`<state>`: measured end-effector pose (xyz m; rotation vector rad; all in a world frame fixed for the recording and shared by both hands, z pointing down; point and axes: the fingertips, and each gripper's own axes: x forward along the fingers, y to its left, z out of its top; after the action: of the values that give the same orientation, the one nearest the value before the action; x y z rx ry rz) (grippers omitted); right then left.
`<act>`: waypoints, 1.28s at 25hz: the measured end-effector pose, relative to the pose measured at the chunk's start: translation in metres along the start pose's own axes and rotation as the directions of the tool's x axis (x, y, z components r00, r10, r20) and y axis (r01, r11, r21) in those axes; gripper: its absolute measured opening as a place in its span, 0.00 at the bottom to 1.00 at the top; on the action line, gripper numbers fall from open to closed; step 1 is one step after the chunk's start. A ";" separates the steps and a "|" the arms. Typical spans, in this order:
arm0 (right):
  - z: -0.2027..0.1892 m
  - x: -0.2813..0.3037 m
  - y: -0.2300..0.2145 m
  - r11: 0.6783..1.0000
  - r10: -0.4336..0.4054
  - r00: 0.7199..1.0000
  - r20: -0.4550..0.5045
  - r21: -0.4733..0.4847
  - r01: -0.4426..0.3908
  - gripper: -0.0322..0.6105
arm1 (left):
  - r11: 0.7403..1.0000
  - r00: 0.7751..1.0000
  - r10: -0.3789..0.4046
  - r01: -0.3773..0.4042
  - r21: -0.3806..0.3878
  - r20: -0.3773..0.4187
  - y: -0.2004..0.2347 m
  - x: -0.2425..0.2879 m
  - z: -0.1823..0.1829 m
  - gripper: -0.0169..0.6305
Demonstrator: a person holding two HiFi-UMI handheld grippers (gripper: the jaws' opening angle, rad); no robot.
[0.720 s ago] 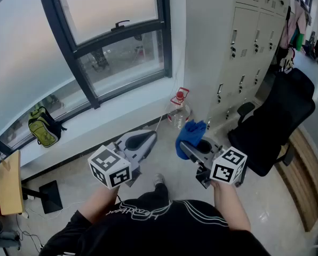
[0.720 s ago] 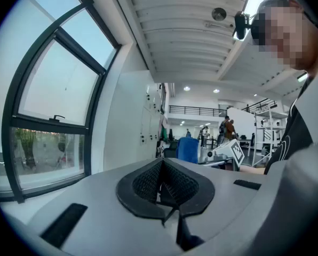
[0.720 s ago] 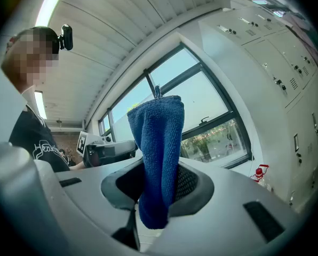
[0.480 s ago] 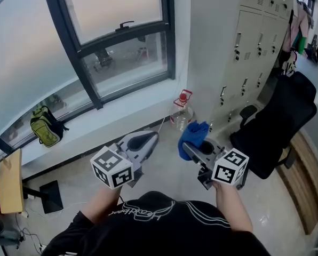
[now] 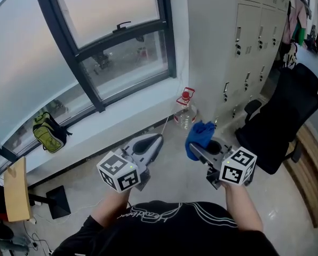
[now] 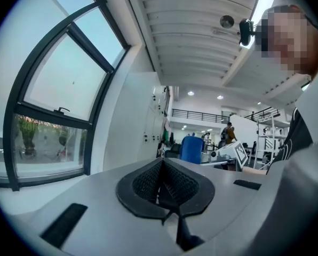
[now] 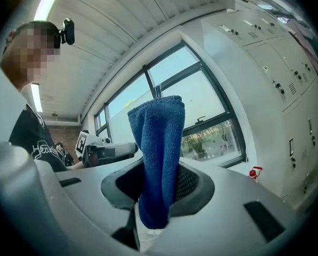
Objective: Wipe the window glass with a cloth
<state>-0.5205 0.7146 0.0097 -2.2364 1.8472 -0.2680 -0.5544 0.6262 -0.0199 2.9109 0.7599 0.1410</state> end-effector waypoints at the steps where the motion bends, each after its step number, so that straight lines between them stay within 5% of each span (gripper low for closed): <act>1: -0.003 0.000 -0.002 1.000 -0.008 1.000 -0.005 -0.005 0.008 0.20 | 1.000 1.000 0.000 0.000 -0.001 -0.009 0.001 0.000 -0.006 0.03; 19: -0.020 0.052 -0.013 0.994 0.040 0.999 -0.018 0.105 -0.038 0.20 | 0.988 0.989 0.143 -0.144 -0.048 -0.024 0.064 -0.029 -0.009 0.03; 26: -0.022 0.122 -0.045 0.994 0.094 0.994 -0.050 0.054 -0.091 0.20 | 0.977 0.978 0.206 -0.205 -0.062 0.018 0.143 -0.022 -0.009 0.03; 32: -0.014 0.249 -0.086 0.988 0.152 0.986 -0.062 0.021 -0.151 0.20 | 0.964 0.965 0.259 -0.256 -0.074 0.028 0.264 -0.021 -0.010 0.03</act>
<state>-0.3964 0.4845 0.0469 -2.0855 2.0285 -0.3291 -0.4472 0.3885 0.0278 2.9231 0.3588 0.1348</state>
